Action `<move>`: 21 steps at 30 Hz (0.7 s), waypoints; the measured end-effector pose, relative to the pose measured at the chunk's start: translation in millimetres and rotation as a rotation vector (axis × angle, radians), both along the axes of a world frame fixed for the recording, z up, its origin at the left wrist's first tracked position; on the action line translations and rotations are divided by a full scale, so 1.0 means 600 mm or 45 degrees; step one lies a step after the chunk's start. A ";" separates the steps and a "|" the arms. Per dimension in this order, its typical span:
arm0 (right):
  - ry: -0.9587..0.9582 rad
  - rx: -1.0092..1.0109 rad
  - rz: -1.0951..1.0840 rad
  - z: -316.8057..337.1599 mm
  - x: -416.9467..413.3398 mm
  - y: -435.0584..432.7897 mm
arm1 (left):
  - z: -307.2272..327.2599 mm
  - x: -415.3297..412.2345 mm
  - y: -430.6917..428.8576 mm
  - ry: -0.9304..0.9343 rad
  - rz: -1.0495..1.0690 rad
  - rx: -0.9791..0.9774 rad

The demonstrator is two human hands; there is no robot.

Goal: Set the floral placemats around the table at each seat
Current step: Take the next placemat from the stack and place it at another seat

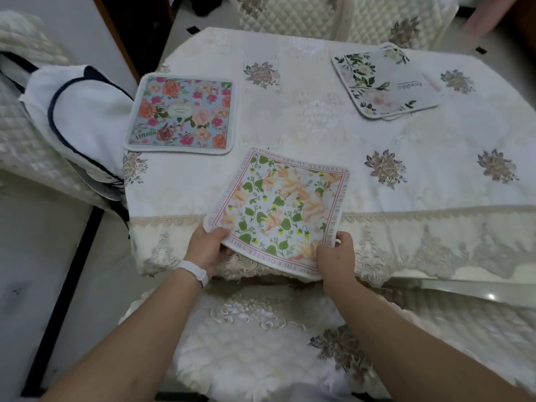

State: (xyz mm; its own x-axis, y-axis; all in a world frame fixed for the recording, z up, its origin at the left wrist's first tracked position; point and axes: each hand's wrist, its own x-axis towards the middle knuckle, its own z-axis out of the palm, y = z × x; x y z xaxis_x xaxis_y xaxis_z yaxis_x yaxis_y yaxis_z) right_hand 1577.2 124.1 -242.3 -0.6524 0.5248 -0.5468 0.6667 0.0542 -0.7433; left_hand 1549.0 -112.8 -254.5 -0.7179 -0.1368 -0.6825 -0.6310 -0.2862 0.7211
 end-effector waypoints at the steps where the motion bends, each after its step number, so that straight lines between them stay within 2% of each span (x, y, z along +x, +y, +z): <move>1: -0.001 -0.025 -0.029 -0.003 0.001 -0.004 | -0.003 0.009 0.006 0.007 -0.069 -0.031; 6: -0.033 -0.190 -0.060 -0.015 0.008 -0.049 | 0.011 0.027 0.026 0.117 -0.153 -0.264; 12: -0.035 -0.325 0.245 -0.019 0.032 -0.116 | 0.007 0.051 0.025 0.118 -0.149 -0.322; 17: -0.072 -0.377 0.343 -0.016 0.040 -0.123 | 0.013 0.055 0.023 0.047 -0.144 -0.266; 21: -0.033 -0.412 0.152 -0.012 0.008 -0.081 | 0.019 0.043 -0.001 -0.013 -0.185 -0.105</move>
